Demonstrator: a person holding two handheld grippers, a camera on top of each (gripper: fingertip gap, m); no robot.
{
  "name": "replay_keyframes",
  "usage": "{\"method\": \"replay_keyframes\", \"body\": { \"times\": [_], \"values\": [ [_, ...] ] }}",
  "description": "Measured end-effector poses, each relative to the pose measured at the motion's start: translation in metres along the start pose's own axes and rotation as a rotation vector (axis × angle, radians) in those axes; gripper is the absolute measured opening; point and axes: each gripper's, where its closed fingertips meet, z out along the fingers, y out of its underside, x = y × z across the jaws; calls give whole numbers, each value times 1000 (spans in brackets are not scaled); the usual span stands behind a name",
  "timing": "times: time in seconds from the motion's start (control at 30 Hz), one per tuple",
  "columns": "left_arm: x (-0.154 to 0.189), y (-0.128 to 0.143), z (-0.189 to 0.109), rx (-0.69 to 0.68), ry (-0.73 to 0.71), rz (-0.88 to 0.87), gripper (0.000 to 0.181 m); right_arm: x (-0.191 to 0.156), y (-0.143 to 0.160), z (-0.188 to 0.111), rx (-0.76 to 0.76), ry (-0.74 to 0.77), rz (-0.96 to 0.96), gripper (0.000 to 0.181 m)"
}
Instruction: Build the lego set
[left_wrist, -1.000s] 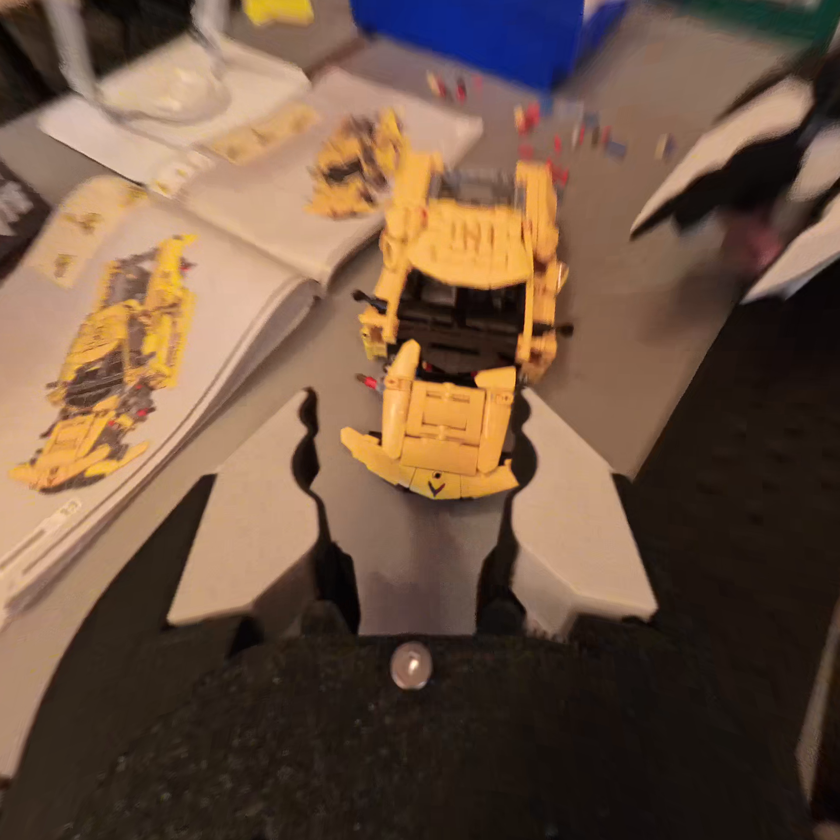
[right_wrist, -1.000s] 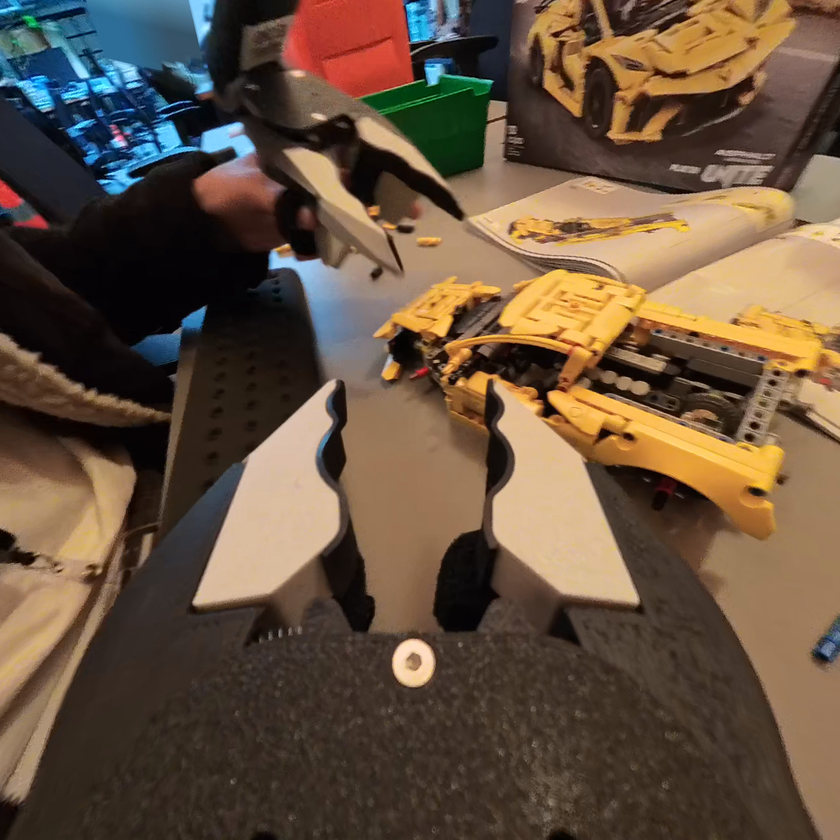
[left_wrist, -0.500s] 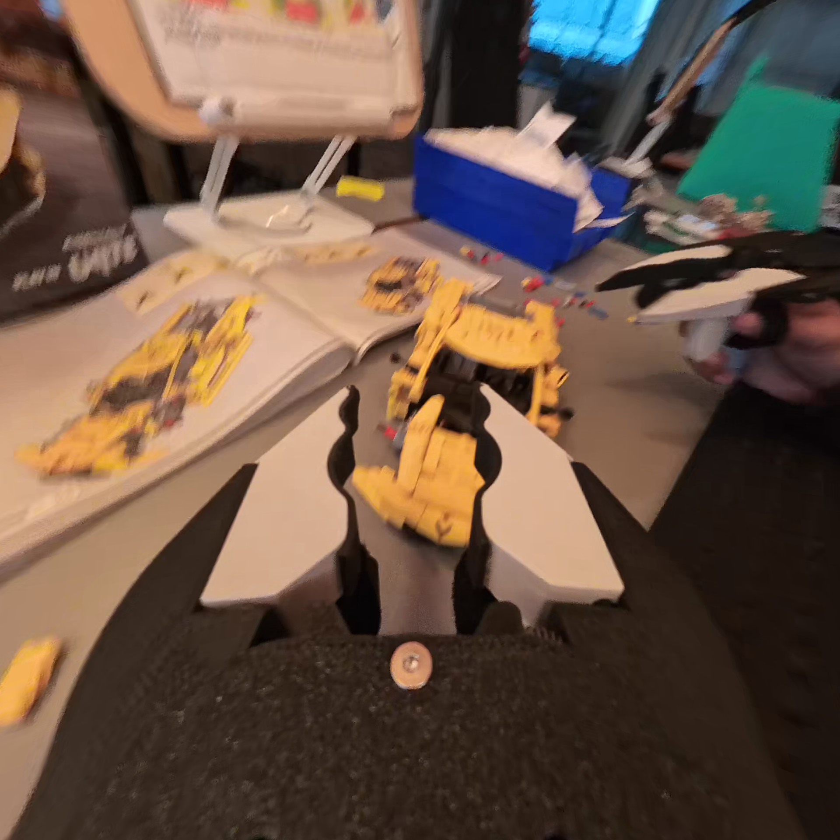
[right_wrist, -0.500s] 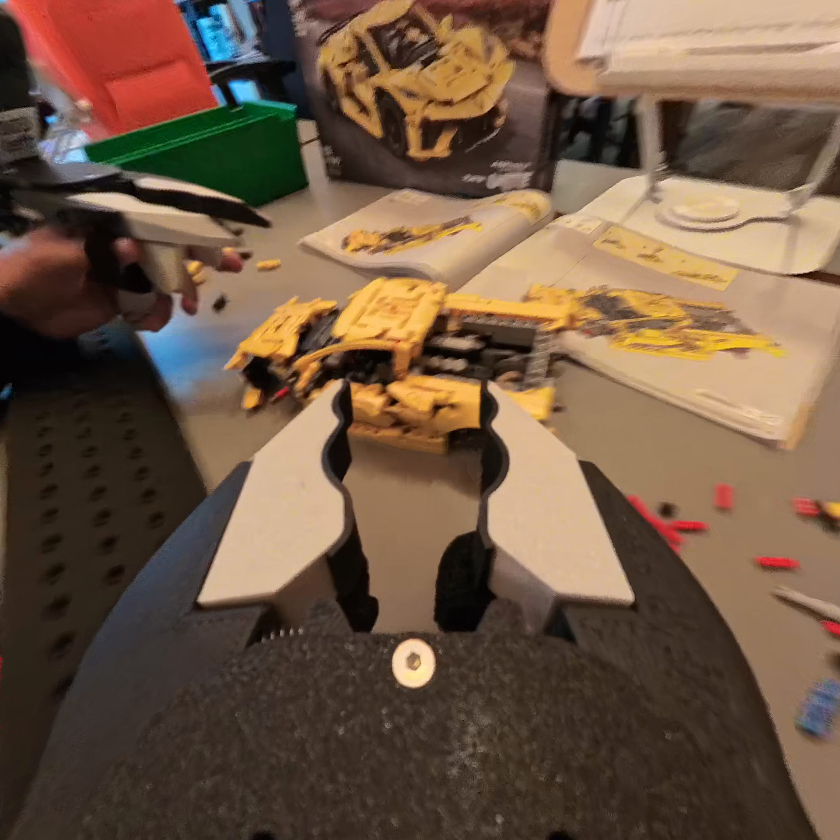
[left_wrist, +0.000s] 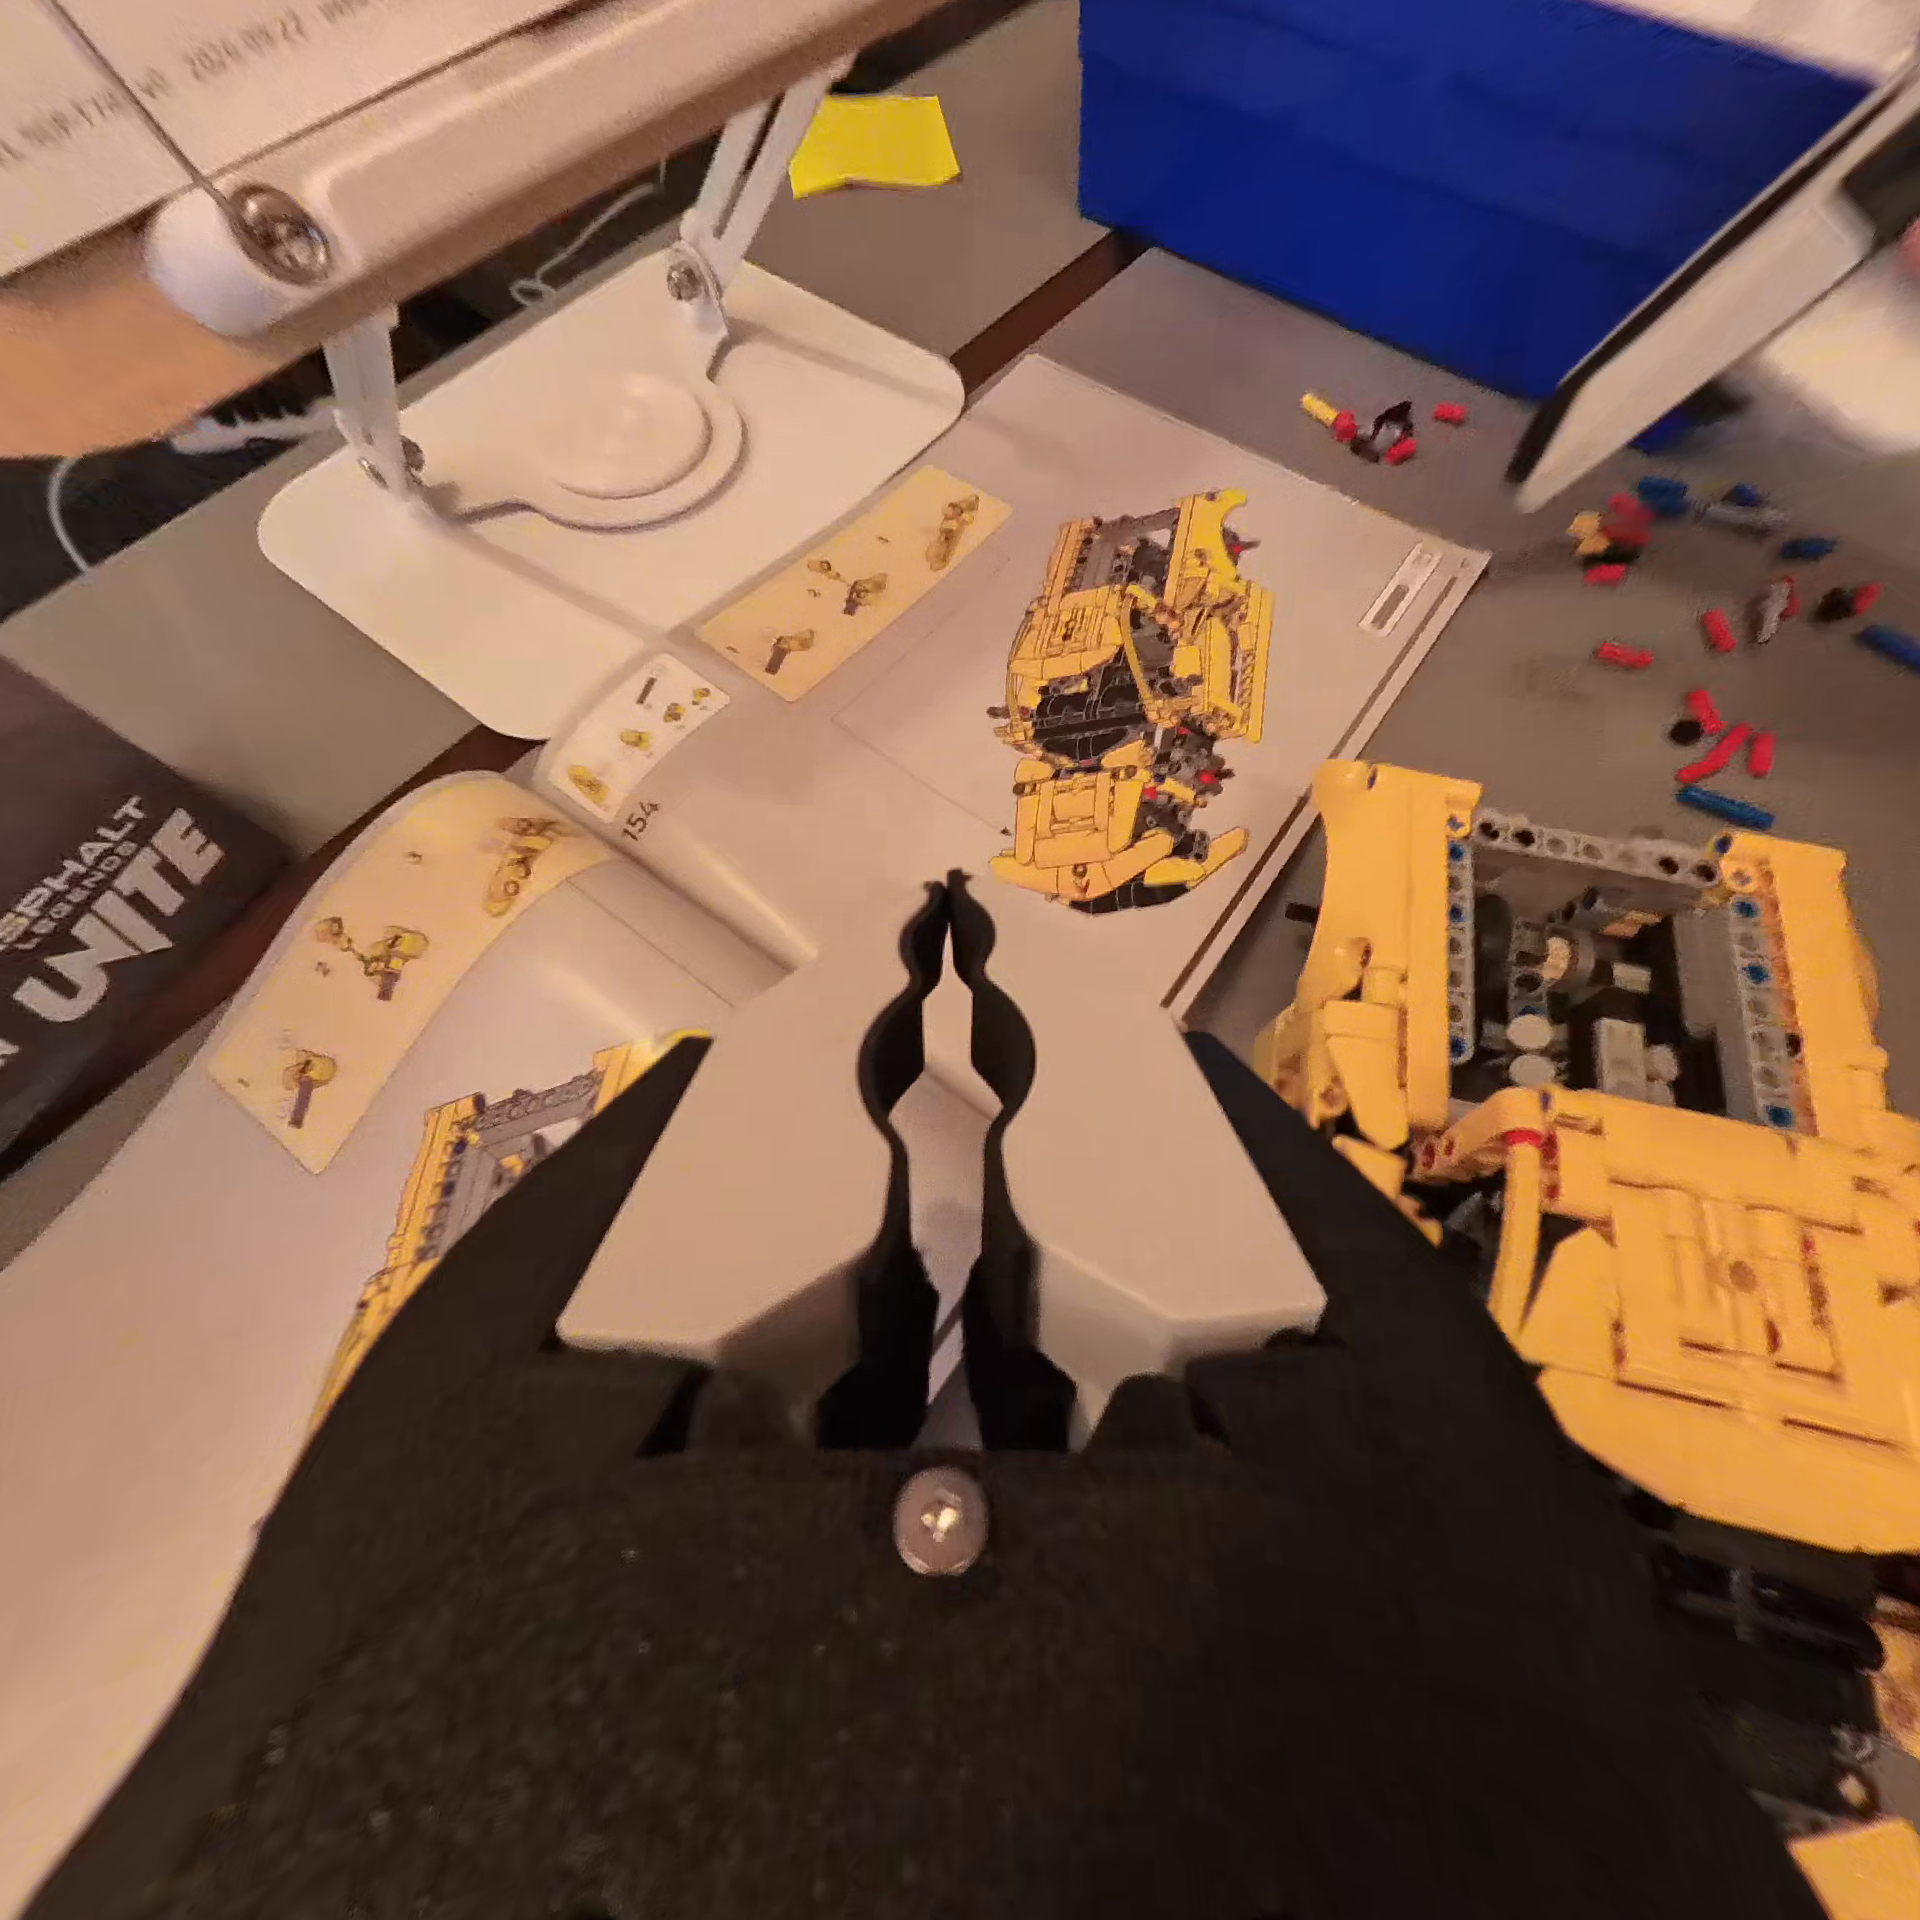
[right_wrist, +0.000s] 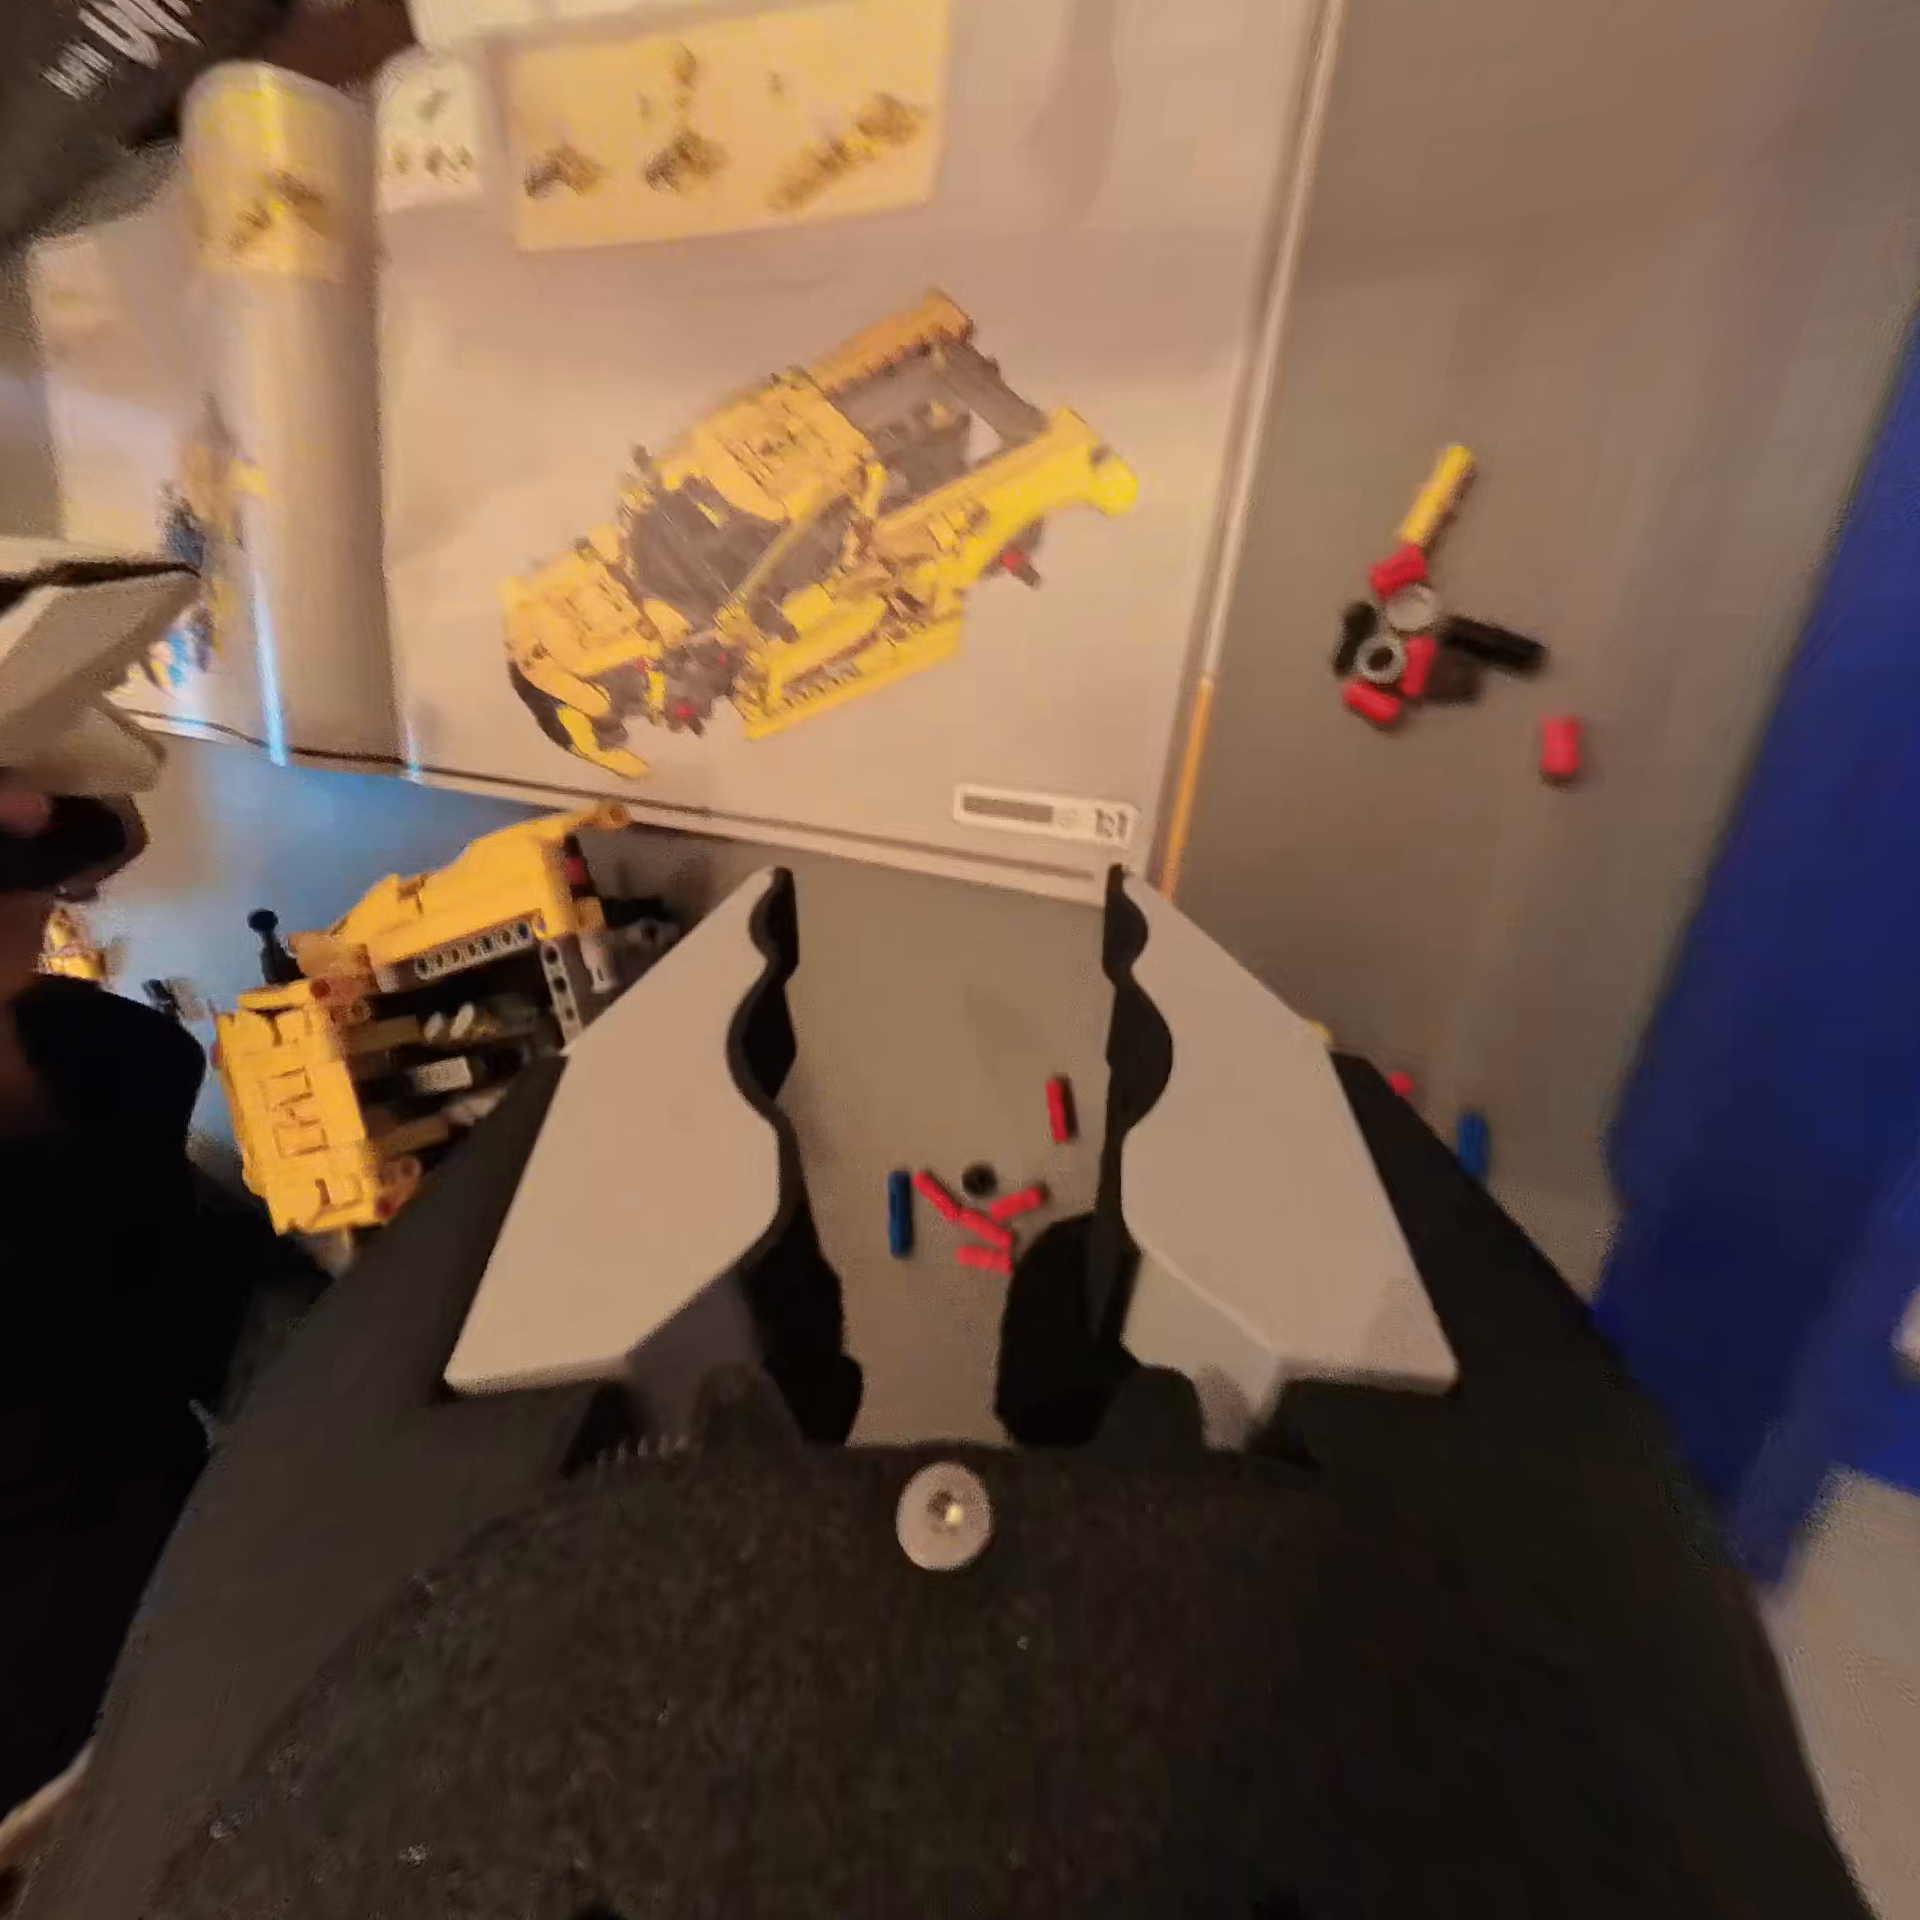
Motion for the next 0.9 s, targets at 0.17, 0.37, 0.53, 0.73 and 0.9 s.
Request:
{"method": "replay_keyframes", "body": {
  "times": [0.17, 0.37, 0.53, 0.73, 0.9],
  "values": [
    [-3, 11, 4, -55, -7, 15, 0, -2, 10, -8, -47, 46, -33, 49],
    [-2, 43, 18, -156, -26, 78, 0, 8, 18, 2, -75, 4, 27, 49],
    [-3, 47, 21, -175, -25, 81, 0, 9, 22, 8, -88, -29, 33, 46],
    [-3, 51, 22, -187, -21, 78, 0, 13, 16, 13, -68, -24, 31, 47],
    [-4, 51, 21, -191, -26, 81, 0, 14, 18, 18, -87, -4, 17, 48]
  ]
}}
